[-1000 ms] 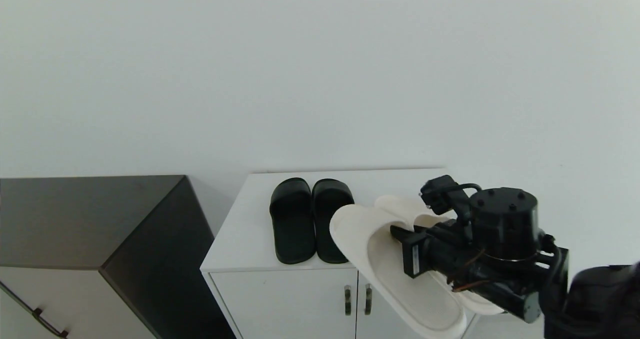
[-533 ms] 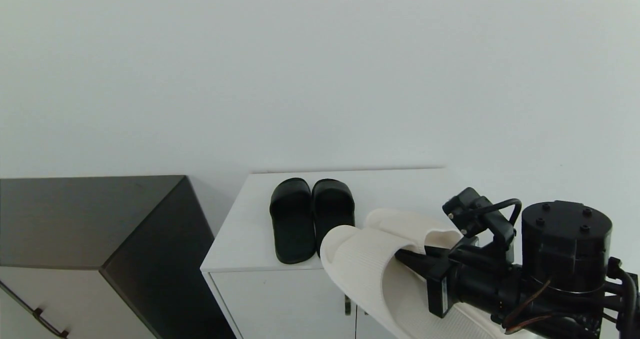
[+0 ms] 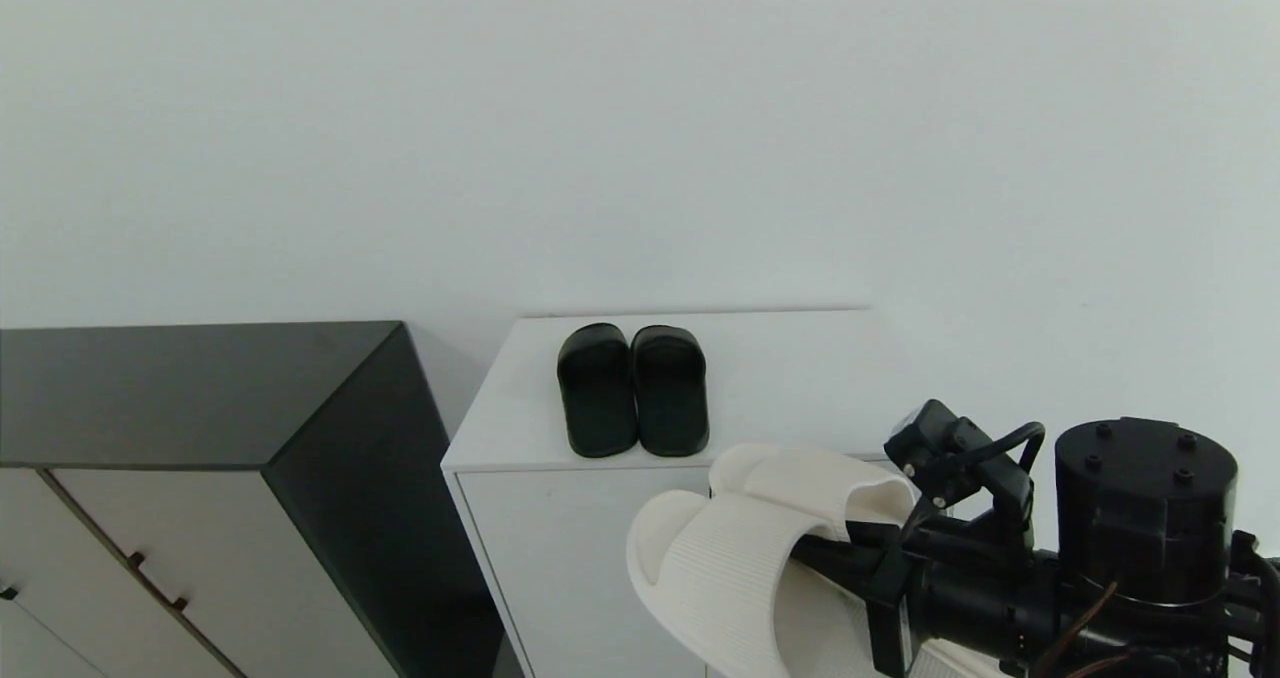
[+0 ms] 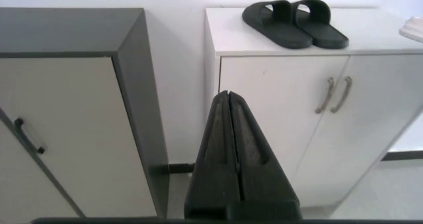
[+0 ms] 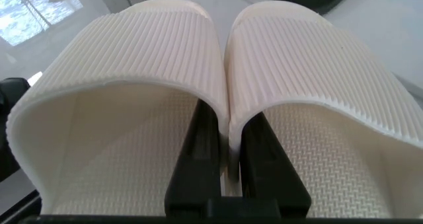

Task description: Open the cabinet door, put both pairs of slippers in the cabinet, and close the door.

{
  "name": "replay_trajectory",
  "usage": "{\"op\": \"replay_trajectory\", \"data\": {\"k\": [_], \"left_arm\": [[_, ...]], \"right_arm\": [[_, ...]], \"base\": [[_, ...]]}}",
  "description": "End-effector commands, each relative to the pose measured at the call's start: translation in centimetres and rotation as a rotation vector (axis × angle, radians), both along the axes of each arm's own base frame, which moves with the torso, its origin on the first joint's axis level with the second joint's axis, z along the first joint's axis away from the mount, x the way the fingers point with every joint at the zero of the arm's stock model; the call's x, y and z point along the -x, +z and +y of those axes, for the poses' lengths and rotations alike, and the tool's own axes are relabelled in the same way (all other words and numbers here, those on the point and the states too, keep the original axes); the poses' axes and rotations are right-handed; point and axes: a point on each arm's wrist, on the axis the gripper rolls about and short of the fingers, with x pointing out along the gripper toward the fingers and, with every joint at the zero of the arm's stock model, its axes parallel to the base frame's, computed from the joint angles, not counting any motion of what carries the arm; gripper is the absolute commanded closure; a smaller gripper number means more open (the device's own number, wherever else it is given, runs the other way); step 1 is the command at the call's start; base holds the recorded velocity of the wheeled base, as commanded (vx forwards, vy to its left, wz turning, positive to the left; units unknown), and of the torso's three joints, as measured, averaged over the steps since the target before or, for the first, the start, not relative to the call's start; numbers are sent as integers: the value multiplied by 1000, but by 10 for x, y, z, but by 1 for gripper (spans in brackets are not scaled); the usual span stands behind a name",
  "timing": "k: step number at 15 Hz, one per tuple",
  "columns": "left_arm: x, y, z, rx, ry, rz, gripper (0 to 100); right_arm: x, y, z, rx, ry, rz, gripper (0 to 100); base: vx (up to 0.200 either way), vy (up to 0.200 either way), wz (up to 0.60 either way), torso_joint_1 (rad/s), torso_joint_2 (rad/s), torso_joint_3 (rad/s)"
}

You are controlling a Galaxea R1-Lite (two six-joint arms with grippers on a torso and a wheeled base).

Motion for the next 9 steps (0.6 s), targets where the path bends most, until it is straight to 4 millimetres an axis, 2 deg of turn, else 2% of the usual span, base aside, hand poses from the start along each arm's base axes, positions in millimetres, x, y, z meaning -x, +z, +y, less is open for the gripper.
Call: {"op": "replay_trajectory", "data": {"k": [1, 7, 9], "left_arm": [[0, 0, 0, 0, 0, -1, 100], [0, 0, 0, 0, 0, 1, 100], [0, 0, 0, 0, 0, 1, 100]], "right_arm": [[0, -2, 0, 5, 4, 3, 100], [1, -8, -4, 18, 63, 20, 100], [2, -10, -5, 26, 66, 23, 100]], "base": [[0, 0, 0, 0, 0, 0], [0, 0, 0, 0, 0, 0], [0, -200, 0, 0, 0, 2]]}}
